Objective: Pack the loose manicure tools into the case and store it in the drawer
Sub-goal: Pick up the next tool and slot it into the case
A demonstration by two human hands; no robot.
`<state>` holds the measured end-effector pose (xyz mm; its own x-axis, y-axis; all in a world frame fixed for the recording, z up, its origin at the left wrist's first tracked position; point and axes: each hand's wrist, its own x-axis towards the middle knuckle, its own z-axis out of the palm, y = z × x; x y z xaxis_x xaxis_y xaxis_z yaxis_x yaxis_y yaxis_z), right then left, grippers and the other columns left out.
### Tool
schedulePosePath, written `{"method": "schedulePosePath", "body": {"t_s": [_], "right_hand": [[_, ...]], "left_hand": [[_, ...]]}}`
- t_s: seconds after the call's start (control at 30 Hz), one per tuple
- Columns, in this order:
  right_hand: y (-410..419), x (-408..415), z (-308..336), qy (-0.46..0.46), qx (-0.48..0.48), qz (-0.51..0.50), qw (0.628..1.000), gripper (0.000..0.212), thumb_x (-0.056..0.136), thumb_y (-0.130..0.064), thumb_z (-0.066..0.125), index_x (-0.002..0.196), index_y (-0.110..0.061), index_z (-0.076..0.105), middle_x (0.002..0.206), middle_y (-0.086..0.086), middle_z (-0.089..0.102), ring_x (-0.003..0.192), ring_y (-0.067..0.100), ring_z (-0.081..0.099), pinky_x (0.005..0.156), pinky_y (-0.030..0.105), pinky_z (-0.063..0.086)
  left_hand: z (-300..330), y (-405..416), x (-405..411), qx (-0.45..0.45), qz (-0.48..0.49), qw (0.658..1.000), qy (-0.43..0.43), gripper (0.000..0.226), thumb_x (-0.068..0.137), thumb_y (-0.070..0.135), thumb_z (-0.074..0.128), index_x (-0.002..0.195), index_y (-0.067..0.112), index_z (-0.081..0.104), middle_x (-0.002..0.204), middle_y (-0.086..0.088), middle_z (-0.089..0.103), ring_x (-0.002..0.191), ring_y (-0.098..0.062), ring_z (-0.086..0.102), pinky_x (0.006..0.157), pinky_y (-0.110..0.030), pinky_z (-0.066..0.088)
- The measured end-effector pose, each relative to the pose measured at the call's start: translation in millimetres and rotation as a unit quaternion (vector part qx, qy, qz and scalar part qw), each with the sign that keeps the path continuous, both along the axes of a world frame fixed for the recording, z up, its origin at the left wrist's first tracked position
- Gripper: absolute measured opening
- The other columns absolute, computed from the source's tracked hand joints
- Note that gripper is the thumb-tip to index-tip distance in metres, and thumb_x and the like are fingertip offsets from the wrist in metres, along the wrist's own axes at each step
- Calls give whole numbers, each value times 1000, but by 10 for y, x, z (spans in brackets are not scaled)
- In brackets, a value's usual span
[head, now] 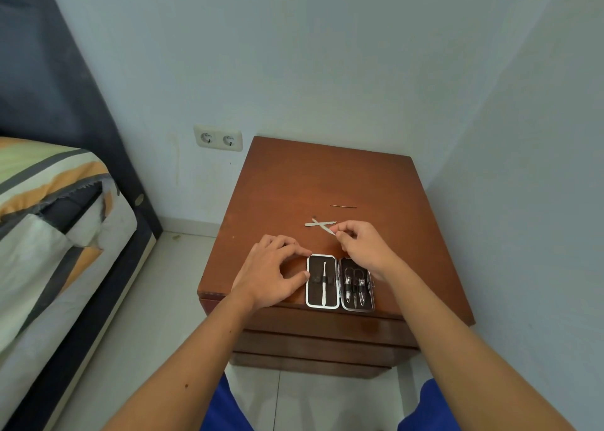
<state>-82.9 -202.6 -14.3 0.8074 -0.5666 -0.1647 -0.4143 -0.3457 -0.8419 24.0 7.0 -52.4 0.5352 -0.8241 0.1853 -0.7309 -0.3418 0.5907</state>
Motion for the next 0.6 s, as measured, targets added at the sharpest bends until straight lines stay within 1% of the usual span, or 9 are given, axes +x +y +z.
{"method": "schedulePosePath", "body": {"t_s": [0.13,0.2,0.27,0.33,0.47,0.53,0.6], "right_hand": [[-16,-48,34,42,-51,34,997,25,108,-19,51,96,-35,66,85,-8,62,82,14,59,89,39,53],[-25,-60,57,66,-80,64,993,24,109,-19,49,98,-34,65,91,-11,64,89,13,61,94,39,53],[-24,-56,65,75,-101,87,988,24,108,-18,49,99,-32,66,97,-13,66,92,13,63,97,39,54],[-22,-50,63,71,-114,95,986,26,107,-16,51,96,-34,67,96,-11,69,91,18,66,95,41,55],[-46,-44,72,72,-119,104,985,29,106,-15,54,97,-34,74,93,0,72,81,24,64,86,43,55],[-59,-28,76,66,-111,113,985,28,105,-14,57,99,-34,76,97,-3,73,85,20,66,87,39,56],[-66,-3,66,45,-85,118,988,24,101,-11,62,101,-32,73,99,-1,73,86,15,65,90,39,57]], "left_hand": [[34,45,0,31,-26,999,3,66,76,76,65,134,45,60,133,27,48,127,-2,34,111,-31,30],[39,74,16,44,-42,998,-8,84,68,87,67,139,44,57,137,26,46,130,-3,32,113,-30,28],[39,93,26,54,-52,997,-7,96,60,93,69,142,44,54,139,26,44,132,-2,30,113,-28,25],[41,94,24,59,-52,997,-2,101,57,93,72,143,44,53,140,27,42,133,0,28,113,-28,24],[43,93,24,64,-55,996,8,104,56,93,72,145,45,51,142,26,42,134,0,27,114,-31,25],[45,100,31,68,-57,996,17,105,55,94,72,145,45,49,141,26,41,133,0,26,114,-32,27],[50,105,35,69,-58,996,21,106,54,94,73,145,46,49,140,27,41,132,-1,27,114,-33,28]]}}
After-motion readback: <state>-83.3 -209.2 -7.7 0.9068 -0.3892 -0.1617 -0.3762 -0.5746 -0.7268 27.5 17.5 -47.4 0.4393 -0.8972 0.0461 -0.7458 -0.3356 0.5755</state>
